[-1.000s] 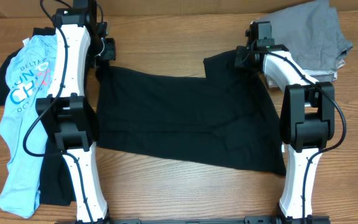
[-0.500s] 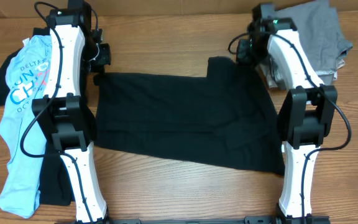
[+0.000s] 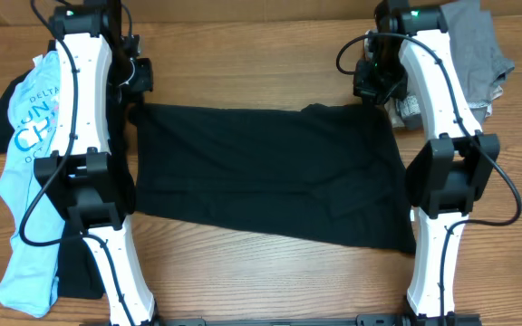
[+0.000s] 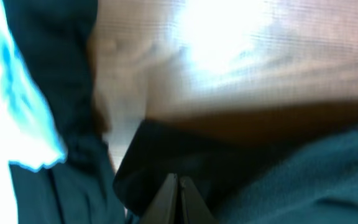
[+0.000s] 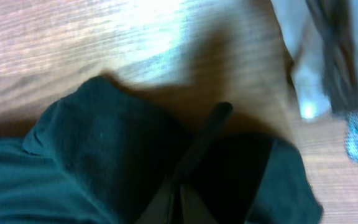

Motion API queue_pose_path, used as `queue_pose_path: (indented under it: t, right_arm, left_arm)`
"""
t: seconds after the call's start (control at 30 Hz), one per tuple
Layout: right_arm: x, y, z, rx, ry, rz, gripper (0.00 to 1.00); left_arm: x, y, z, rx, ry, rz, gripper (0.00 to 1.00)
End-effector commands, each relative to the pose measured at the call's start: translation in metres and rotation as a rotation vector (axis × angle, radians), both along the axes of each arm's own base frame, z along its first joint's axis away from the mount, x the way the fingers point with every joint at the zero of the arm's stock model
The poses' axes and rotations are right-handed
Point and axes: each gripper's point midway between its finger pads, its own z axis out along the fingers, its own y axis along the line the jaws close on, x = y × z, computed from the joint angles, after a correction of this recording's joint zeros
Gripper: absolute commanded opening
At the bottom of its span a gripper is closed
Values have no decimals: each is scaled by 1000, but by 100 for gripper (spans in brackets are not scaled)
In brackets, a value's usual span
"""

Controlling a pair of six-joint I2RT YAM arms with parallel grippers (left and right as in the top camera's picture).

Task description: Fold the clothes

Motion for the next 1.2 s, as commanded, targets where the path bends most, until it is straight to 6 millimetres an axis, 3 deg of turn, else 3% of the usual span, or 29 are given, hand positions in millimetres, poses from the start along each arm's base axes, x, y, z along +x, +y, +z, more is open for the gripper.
queue_pose_path:
  t: [0.0,0.13,0.23,0.53,0.83,1.17]
  right_arm:
    - [-12,-2,74,10,-130,-2,4]
    - [-34,-4,95,8,-111,-3,4]
    - [-42,-4,99,9,-107,-3,4]
    - [-102,-16,59,-19,47,-48,4]
    - [-170,-28,31,-2,40,-148,4]
    - [-197,-36,9,-3,122,-180,4]
  left_arm:
    - [-17,6,22,7,11,1,4]
    - [-30,9,21,4,64,7,4]
    - [-35,12,21,17,83,3,4]
    - [-41,12,15,28,115,-2,4]
    - [-77,3,-9,25,261,-22,4]
    - [-113,2,-37,117,419,-22,4]
